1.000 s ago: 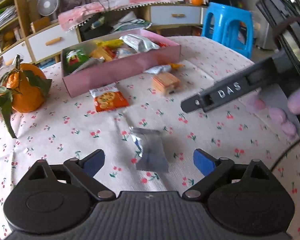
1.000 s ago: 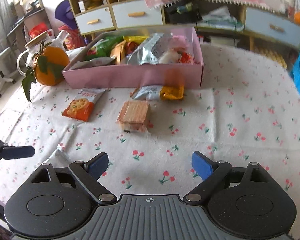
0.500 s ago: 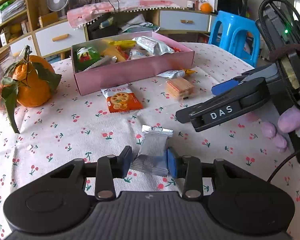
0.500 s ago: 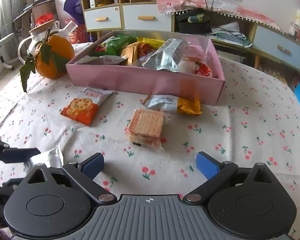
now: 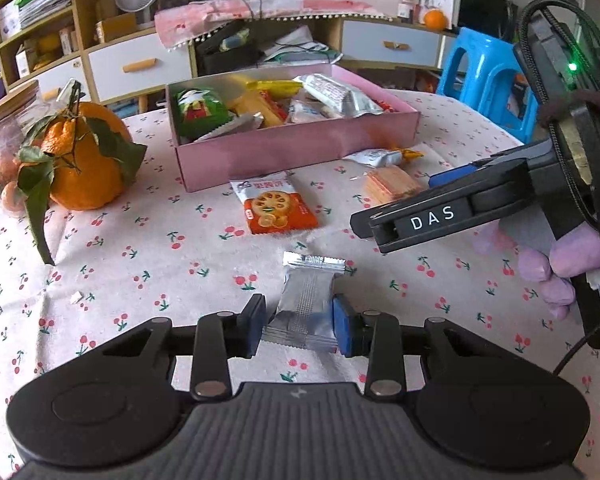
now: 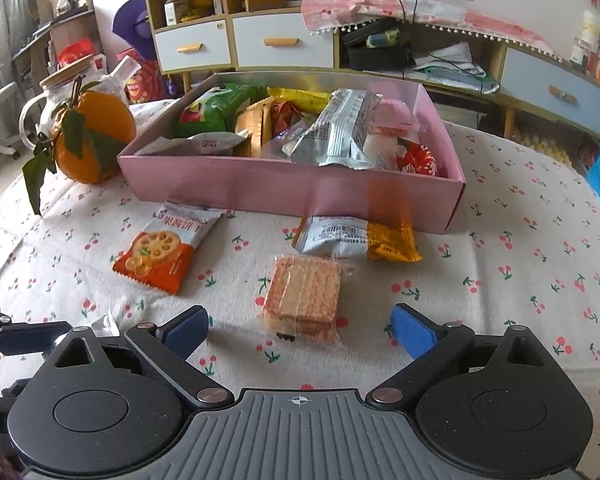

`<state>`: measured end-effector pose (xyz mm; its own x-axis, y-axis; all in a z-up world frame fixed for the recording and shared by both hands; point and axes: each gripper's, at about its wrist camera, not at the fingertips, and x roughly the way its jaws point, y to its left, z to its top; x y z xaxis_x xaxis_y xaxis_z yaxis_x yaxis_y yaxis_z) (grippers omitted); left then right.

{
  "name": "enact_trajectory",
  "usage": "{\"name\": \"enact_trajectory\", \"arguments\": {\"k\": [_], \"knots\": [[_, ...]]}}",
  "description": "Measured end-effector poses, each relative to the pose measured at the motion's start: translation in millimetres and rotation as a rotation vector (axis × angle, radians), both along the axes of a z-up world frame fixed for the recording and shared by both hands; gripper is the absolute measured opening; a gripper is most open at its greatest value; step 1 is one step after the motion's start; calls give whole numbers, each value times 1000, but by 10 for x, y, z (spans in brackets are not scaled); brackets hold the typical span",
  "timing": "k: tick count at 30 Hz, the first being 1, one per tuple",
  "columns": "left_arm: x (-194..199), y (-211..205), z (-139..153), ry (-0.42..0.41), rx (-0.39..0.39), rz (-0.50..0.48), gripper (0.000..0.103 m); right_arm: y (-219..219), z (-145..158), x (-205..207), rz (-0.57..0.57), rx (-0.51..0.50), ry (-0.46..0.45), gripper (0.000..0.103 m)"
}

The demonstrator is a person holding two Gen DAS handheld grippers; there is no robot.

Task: Organize snacks
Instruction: 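Lift both packets and carry them toward the pink box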

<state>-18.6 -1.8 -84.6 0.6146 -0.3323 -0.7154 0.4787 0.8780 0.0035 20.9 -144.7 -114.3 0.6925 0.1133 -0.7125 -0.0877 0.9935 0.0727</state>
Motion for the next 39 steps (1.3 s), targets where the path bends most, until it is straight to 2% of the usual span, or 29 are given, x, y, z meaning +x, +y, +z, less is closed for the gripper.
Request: {"name": "enact_trajectory", "arguments": {"k": [6, 9, 13, 14, 28, 39], "knots": [[58, 27, 7, 10, 0, 26, 33, 24, 28, 50, -10, 11, -11, 85], [71, 29, 9, 15, 0, 29, 33, 19, 47, 72, -19, 18, -16, 71], [86, 36, 13, 20, -1, 33, 32, -13, 71, 91, -32, 22, -22, 37], [91, 41, 15, 20, -1, 33, 32, -25, 76, 96, -36, 28, -20, 33], [203, 150, 108, 34, -51, 69, 32, -175, 268, -4, -30, 162, 19, 33], [346, 172, 308, 20, -128, 95, 32, -433, 521, -40, -115, 267, -38, 33]]}}
